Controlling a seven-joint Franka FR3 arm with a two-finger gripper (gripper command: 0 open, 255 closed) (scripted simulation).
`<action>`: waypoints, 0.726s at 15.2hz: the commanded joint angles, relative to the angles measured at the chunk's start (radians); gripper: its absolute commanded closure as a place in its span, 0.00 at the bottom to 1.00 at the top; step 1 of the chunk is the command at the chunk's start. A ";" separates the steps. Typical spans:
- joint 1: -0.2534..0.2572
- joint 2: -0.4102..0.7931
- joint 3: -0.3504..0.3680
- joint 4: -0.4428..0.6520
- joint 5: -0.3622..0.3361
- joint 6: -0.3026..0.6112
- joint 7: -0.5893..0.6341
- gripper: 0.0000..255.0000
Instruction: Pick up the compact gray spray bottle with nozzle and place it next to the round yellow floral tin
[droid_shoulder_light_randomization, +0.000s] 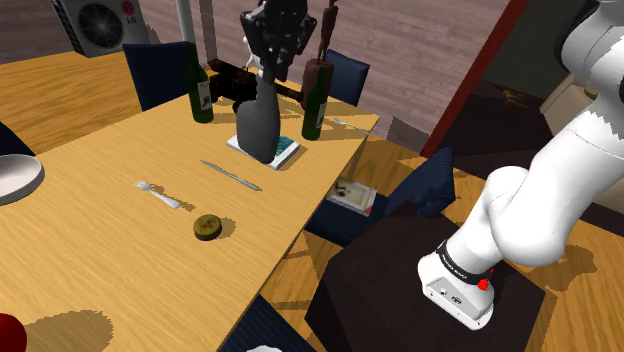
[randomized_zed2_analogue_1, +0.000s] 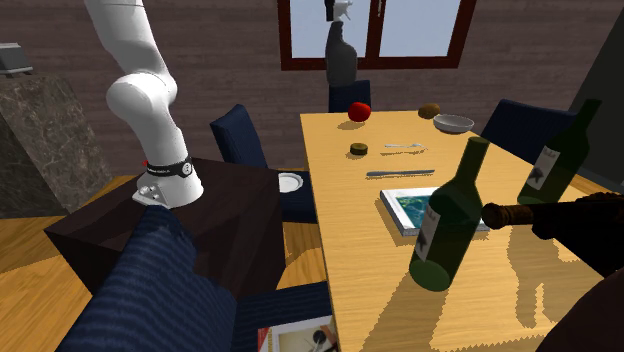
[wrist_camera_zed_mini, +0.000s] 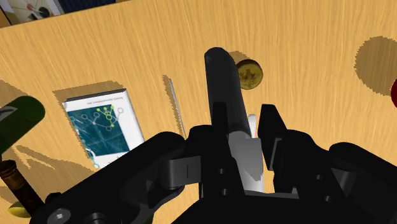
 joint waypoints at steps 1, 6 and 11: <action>0.025 0.039 0.027 0.068 -0.013 -0.029 0.052 1.00; 0.048 0.058 0.047 0.069 -0.022 -0.011 0.093 1.00; 0.044 0.028 0.044 -0.038 -0.013 0.067 0.086 1.00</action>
